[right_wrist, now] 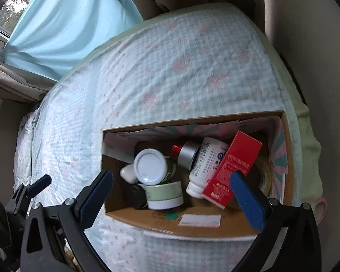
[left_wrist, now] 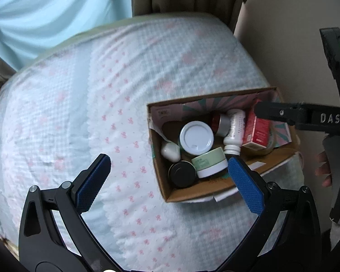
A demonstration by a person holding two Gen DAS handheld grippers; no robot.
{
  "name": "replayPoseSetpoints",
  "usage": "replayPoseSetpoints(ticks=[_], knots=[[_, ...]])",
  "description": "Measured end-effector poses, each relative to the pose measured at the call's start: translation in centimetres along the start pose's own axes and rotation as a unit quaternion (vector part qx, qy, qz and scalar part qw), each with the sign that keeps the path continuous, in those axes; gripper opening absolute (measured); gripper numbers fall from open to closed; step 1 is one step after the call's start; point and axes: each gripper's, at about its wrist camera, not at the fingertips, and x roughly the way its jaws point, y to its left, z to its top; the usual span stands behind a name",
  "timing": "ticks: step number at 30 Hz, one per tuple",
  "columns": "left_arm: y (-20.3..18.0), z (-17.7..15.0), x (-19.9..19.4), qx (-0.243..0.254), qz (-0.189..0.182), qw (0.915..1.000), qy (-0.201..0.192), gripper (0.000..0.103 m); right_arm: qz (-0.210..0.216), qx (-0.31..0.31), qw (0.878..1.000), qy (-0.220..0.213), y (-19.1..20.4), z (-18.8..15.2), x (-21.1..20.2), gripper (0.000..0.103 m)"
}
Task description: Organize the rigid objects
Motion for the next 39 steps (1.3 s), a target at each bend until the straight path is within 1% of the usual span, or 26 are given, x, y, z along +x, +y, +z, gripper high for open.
replayPoseSetpoints(ticks=[5, 7, 10, 11, 13, 14, 16, 18, 21, 22, 24, 26, 30, 32, 35, 39], knots=[[2.6, -0.5, -5.7, -0.007, 0.004, 0.9993, -0.037, 0.103, -0.012, -0.024, 0.999, -0.037, 3.9, -1.7, -4.8, 0.103], [4.2, -0.7, -8.9, -0.016, 0.006, 0.9980, -0.060, 0.103, -0.015, -0.037, 0.998, -0.054, 6.2, -2.6, -7.5, 0.103], [6.9, -1.4, -14.7, -0.027, 0.012, 0.9944, -0.101, 0.103, -0.030, -0.065, 0.993, -0.099, 10.8, -4.2, -12.5, 0.103], [7.6, -1.6, -16.3, -0.031, 0.016, 0.9932, -0.111, 0.103, -0.032, -0.072, 0.991, -0.109, 11.8, -4.6, -13.6, 0.103], [9.4, -2.3, -20.2, -0.042, 0.018, 0.9893, -0.138, 0.103, -0.041, -0.094, 0.983, -0.151, 15.2, -6.3, -17.1, 0.103], [10.3, -2.7, -22.4, -0.047, 0.019, 0.9864, -0.157, 0.103, -0.044, -0.098, 0.981, -0.164, 16.3, -6.6, -18.1, 0.103], [11.5, -3.6, -25.7, -0.051, 0.028, 0.9809, -0.186, 0.103, -0.046, -0.110, 0.971, -0.205, 19.2, -8.3, -21.3, 0.103], [12.7, -4.9, -29.2, -0.055, 0.038, 0.9731, -0.220, 0.103, -0.047, -0.115, 0.964, -0.234, 21.1, -9.6, -23.4, 0.103], [13.7, -6.9, -32.9, -0.060, 0.026, 0.9625, -0.263, 0.103, -0.053, -0.127, 0.952, -0.274, 23.5, -12.0, -26.0, 0.103], [13.8, -7.6, -34.0, -0.061, 0.028, 0.9587, -0.276, 0.103, -0.055, -0.129, 0.948, -0.286, 24.0, -12.9, -26.8, 0.103], [14.0, -9.2, -35.8, -0.063, 0.046, 0.9510, -0.299, 0.103, -0.057, -0.130, 0.942, -0.303, 24.5, -14.3, -27.6, 0.103], [14.1, -10.9, -37.2, -0.068, 0.060, 0.9450, -0.314, 0.103, -0.071, -0.132, 0.936, -0.317, 25.0, -15.8, -27.9, 0.103], [14.1, -13.5, -38.1, -0.074, 0.064, 0.9410, -0.324, 0.103, -0.077, -0.142, 0.931, -0.327, 25.7, -18.0, -27.8, 0.103], [14.0, -14.3, -38.2, -0.074, 0.068, 0.9413, -0.322, 0.103, -0.078, -0.141, 0.929, -0.333, 26.0, -18.9, -28.1, 0.103], [13.7, -15.3, -38.1, -0.070, 0.071, 0.9403, -0.325, 0.103, -0.079, -0.141, 0.925, -0.345, 26.2, -19.4, -28.4, 0.103], [13.9, -16.0, -38.7, -0.070, 0.082, 0.9344, -0.340, 0.103, -0.081, -0.143, 0.920, -0.356, 26.6, -19.6, -28.8, 0.103]])
